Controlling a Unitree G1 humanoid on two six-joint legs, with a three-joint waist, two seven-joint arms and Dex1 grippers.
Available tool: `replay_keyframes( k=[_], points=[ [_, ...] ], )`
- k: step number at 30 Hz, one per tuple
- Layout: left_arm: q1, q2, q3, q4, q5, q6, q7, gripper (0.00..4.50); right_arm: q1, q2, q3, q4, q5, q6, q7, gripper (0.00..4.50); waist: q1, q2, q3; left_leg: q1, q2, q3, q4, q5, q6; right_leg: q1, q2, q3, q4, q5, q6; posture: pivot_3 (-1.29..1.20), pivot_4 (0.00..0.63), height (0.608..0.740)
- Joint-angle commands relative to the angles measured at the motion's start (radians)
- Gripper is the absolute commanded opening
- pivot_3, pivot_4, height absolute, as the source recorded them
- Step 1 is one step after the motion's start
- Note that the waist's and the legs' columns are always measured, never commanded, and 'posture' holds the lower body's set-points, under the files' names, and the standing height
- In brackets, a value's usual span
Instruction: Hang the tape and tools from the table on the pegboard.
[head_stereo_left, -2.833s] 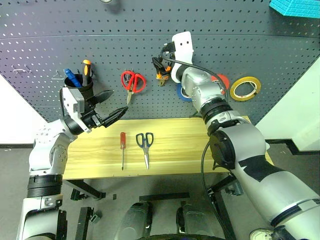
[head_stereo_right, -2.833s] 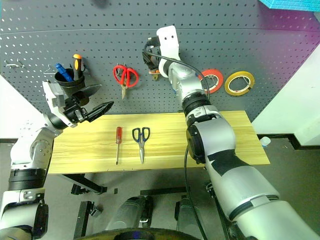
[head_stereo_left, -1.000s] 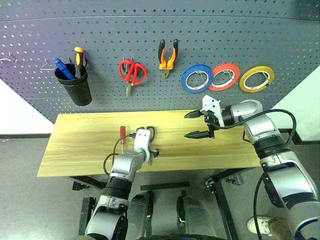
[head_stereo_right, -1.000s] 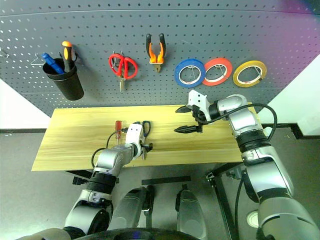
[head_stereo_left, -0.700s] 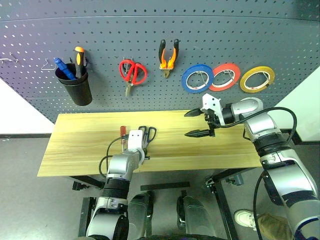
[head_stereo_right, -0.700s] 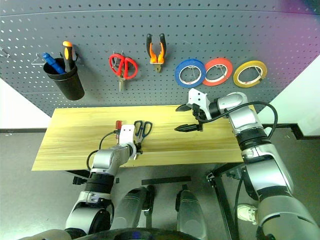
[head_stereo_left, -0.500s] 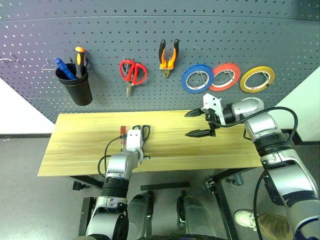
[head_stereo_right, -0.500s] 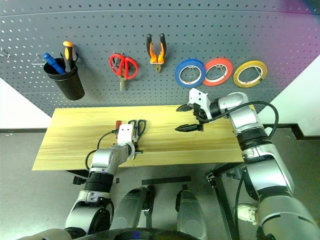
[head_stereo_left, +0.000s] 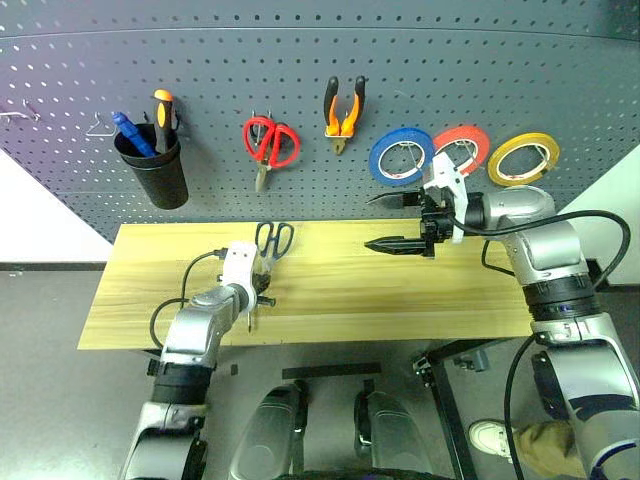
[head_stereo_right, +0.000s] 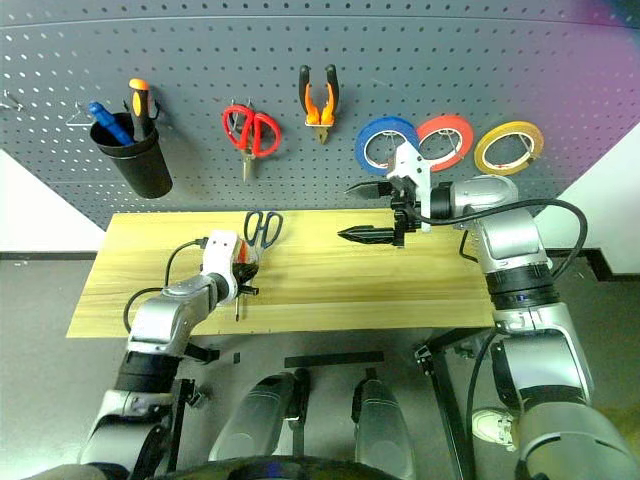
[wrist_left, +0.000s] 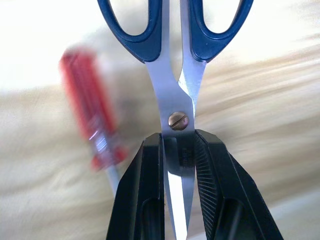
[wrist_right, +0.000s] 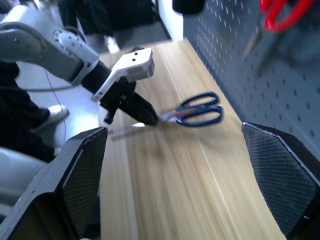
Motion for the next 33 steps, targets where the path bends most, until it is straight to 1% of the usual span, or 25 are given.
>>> replay_keyframes(
  k=[1,4,6,10,13,16,22,24,26,30,33],
  points=[
    [0.048,0.051,0.022,-0.182,-0.084,-0.082,-0.124,0.51,-0.013,-0.021,-0.080,-0.074,0.081,0.046,-0.021,4.50,0.004,0.001,-0.003,0.000,0.000,0.000,0.000,0.000,0.000,0.000,0.000,0.000,0.000,0.000,0.000,0.13,0.094,0.733],
    [0.078,0.102,0.069,-0.222,-0.094,-0.182,-0.163,0.51,-0.040,-0.015,-0.130,-0.099,0.142,0.094,-0.057,4.50,0.017,0.003,-0.009,0.000,0.000,0.000,0.000,0.001,-0.001,-0.001,0.001,0.000,0.001,0.001,0.000,0.13,0.074,0.733],
    [0.095,0.121,0.097,-0.266,-0.089,-0.296,-0.178,0.51,-0.060,-0.011,-0.160,-0.108,0.185,0.126,-0.076,4.50,0.018,0.005,-0.013,0.000,0.001,0.000,-0.001,0.002,-0.003,-0.001,0.002,-0.001,0.001,0.001,-0.002,0.14,0.062,0.733],
    [0.135,0.095,0.147,-0.399,-0.158,-0.406,-0.189,0.51,-0.085,-0.007,-0.170,-0.102,0.202,0.116,-0.097,4.50,0.021,0.005,-0.030,0.000,0.001,0.000,0.000,0.002,-0.003,-0.001,0.002,0.000,0.000,0.002,-0.002,0.16,0.042,0.733],
    [0.132,0.092,0.153,-0.402,-0.144,-0.503,-0.190,0.51,-0.105,0.002,-0.169,-0.087,0.206,0.103,-0.108,4.50,0.038,0.006,-0.048,0.000,0.001,0.000,0.000,0.002,-0.003,0.000,0.002,0.000,0.000,0.002,-0.002,0.17,0.033,0.733],
    [0.115,0.105,0.136,-0.380,-0.135,-0.546,-0.199,0.51,-0.121,0.014,-0.164,-0.072,0.205,0.090,-0.114,4.50,0.050,0.006,-0.065,0.002,0.001,0.001,0.000,0.002,-0.003,0.001,0.003,0.000,0.001,0.002,-0.002,0.16,0.025,0.733],
    [0.028,0.118,0.116,-0.267,-0.058,-0.538,-0.124,0.51,-0.126,0.031,-0.166,-0.082,0.210,0.090,-0.139,4.50,0.072,0.006,-0.081,0.012,0.002,0.001,0.000,0.002,-0.003,0.007,0.004,0.000,0.000,0.002,-0.003,0.14,0.023,0.733],
    [-0.026,0.139,0.091,-0.173,-0.017,-0.500,-0.113,0.51,-0.112,0.041,-0.172,-0.094,0.211,0.094,-0.166,4.50,0.077,0.005,-0.085,0.013,0.002,0.001,0.000,0.002,-0.002,0.007,0.004,0.000,0.000,0.002,-0.003,0.13,0.026,0.733],
    [-0.056,0.160,0.060,-0.107,0.012,-0.508,-0.133,0.51,-0.103,0.051,-0.175,-0.105,0.218,0.098,-0.188,4.50,0.077,0.004,-0.088,0.013,0.002,0.001,0.000,0.002,-0.002,0.007,0.004,0.000,0.000,0.002,-0.003,0.12,0.029,0.733],
    [-0.119,0.198,-0.001,-0.121,0.047,-0.450,-0.154,0.51,-0.089,0.055,-0.175,-0.129,0.232,0.104,-0.215,4.50,0.073,0.004,-0.090,0.012,0.002,0.001,0.000,0.001,-0.002,0.007,0.004,0.001,0.000,0.003,-0.003,0.10,0.037,0.733],
    [-0.151,0.211,-0.015,-0.159,0.043,-0.387,-0.158,0.51,-0.082,0.047,-0.180,-0.136,0.236,0.105,-0.228,4.50,0.070,0.004,-0.090,0.010,0.002,0.002,0.000,0.001,-0.002,0.007,0.003,0.001,0.001,0.003,-0.003,0.09,0.041,0.733]
  ],
)
